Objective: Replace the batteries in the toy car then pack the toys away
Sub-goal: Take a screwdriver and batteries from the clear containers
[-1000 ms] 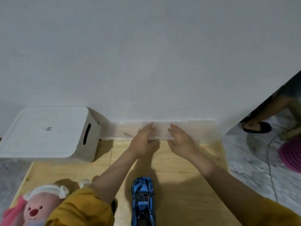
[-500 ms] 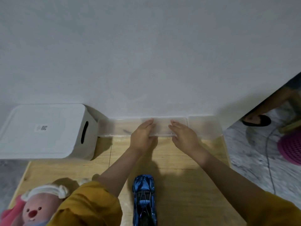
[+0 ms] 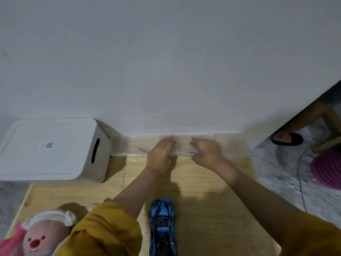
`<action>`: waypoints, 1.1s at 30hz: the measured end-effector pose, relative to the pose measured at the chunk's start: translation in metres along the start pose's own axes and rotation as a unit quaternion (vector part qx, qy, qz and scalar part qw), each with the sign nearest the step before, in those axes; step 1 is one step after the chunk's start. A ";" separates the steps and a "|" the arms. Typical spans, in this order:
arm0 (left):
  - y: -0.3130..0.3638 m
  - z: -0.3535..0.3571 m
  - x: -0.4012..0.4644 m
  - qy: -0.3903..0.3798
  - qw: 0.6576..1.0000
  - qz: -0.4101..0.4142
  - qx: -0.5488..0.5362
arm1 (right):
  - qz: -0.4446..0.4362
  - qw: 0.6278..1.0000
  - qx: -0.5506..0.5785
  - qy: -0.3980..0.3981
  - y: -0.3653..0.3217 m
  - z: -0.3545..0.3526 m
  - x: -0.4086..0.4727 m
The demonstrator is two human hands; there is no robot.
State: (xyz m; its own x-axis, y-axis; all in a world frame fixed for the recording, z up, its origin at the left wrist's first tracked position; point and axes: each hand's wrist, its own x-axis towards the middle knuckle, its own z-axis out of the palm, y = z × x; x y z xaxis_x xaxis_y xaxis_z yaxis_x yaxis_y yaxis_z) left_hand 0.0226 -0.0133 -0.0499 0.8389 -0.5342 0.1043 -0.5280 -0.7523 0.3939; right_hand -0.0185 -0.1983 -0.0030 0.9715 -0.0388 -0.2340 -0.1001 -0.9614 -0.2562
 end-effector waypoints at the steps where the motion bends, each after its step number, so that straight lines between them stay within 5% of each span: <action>1: 0.001 0.000 0.000 0.000 1.000 0.001 -0.001 | 0.011 1.000 0.013 0.000 0.001 -0.003 0.002; 8: -0.004 -0.009 0.008 0.007 0.997 0.073 0.027 | -0.010 0.997 0.076 0.017 0.009 -0.018 0.007; 13: -0.009 -0.020 0.004 0.118 0.985 0.110 0.059 | -0.042 0.983 0.149 0.096 0.017 -0.020 0.007; 18: -0.013 -0.020 0.001 0.116 0.980 0.104 0.122 | -0.027 0.946 0.119 0.300 0.015 -0.020 0.010; 21: -0.013 -0.024 0.003 0.087 0.978 0.094 0.161 | -0.002 0.923 0.162 0.349 0.008 -0.014 0.008; 24: -0.013 -0.030 0.007 0.067 0.980 0.080 0.171 | -0.007 0.927 0.180 0.329 0.002 0.004 0.004; 33: -0.020 -0.037 0.006 0.004 0.983 0.050 0.178 | 0.000 0.988 0.111 0.108 -0.001 0.043 0.011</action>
State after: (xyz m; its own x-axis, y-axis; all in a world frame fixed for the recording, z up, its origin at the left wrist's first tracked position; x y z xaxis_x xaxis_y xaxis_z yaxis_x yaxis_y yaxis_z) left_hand 0.0431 0.0123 -0.0233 0.7802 -0.6111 0.1336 -0.6200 -0.7837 0.0363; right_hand -0.0170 -0.1860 -0.0459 0.9922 -0.1194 -0.0356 -0.1223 -0.8790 -0.4610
